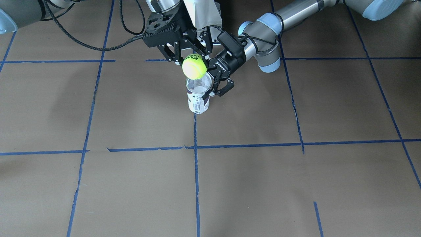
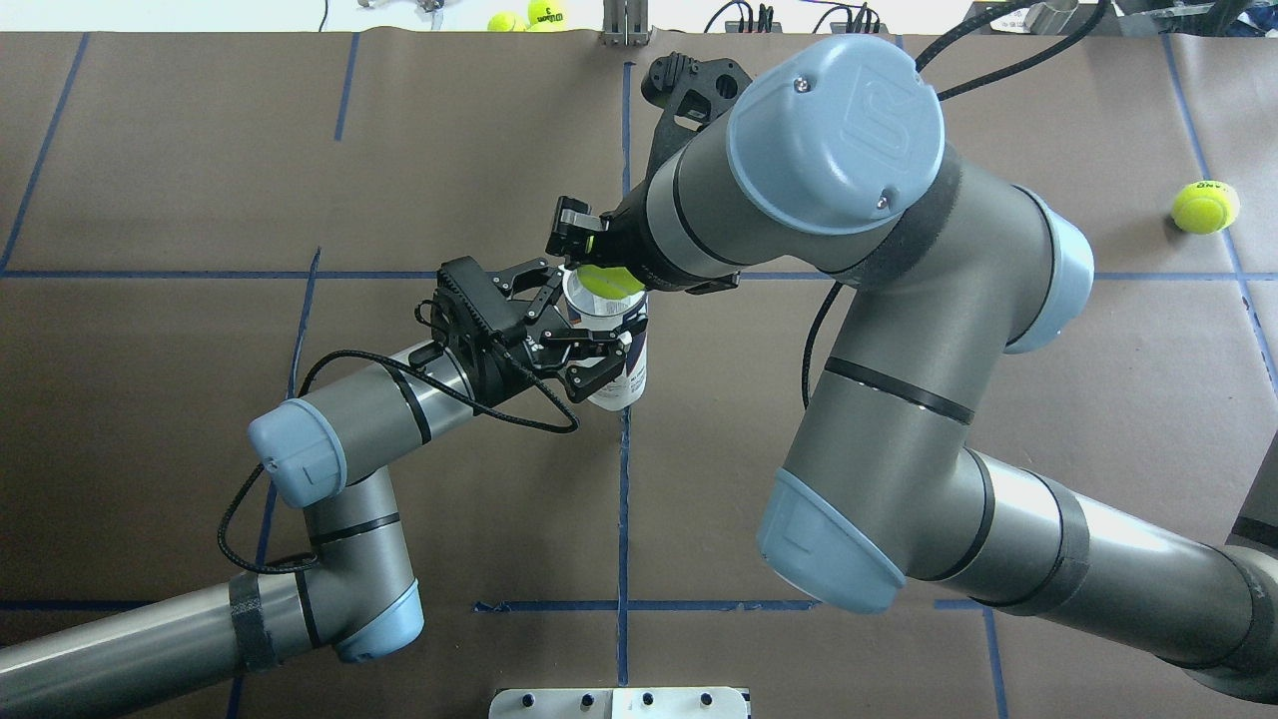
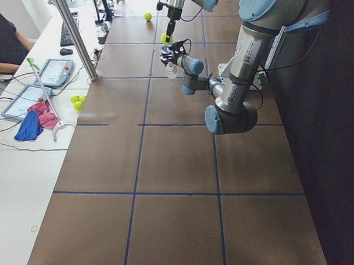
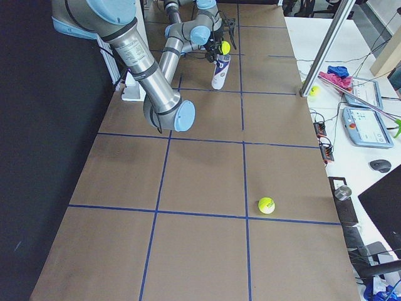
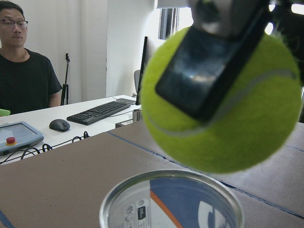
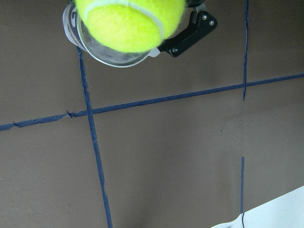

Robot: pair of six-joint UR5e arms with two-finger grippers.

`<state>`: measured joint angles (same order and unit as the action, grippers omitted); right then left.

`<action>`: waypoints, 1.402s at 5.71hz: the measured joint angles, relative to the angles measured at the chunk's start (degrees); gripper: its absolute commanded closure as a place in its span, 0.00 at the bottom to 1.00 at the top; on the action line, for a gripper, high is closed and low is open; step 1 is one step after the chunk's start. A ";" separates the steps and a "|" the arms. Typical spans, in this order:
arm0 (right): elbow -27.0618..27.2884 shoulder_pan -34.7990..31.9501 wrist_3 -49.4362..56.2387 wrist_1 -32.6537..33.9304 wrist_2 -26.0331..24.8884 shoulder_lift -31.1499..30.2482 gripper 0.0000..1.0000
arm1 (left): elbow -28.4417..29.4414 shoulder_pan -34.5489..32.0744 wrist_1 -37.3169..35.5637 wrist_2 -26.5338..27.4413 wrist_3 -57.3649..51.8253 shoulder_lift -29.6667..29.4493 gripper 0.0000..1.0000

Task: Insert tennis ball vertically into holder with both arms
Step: 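Lower the ball into the can and open the right gripper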

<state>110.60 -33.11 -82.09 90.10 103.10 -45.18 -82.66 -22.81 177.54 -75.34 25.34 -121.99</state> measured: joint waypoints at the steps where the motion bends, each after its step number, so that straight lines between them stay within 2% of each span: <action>1: -0.24 0.04 0.00 0.06 -0.19 0.12 0.73 | -0.15 0.03 0.00 0.01 0.04 -0.07 0.22; 4: -1.78 0.06 -0.02 0.01 -0.83 0.52 0.24 | -0.22 0.29 0.03 -0.05 -0.03 -0.02 0.23; 6: -2.45 0.27 -0.10 -0.01 -0.94 0.76 0.01 | -0.03 0.89 0.84 0.24 -0.17 -0.06 0.22; 8: -2.40 0.60 -0.11 0.20 -0.82 0.63 0.00 | 0.26 1.15 1.76 1.13 -0.20 -0.22 0.22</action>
<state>108.20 -32.51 -82.20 90.29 102.28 -44.55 -82.40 -21.66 179.29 -74.22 25.14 -122.21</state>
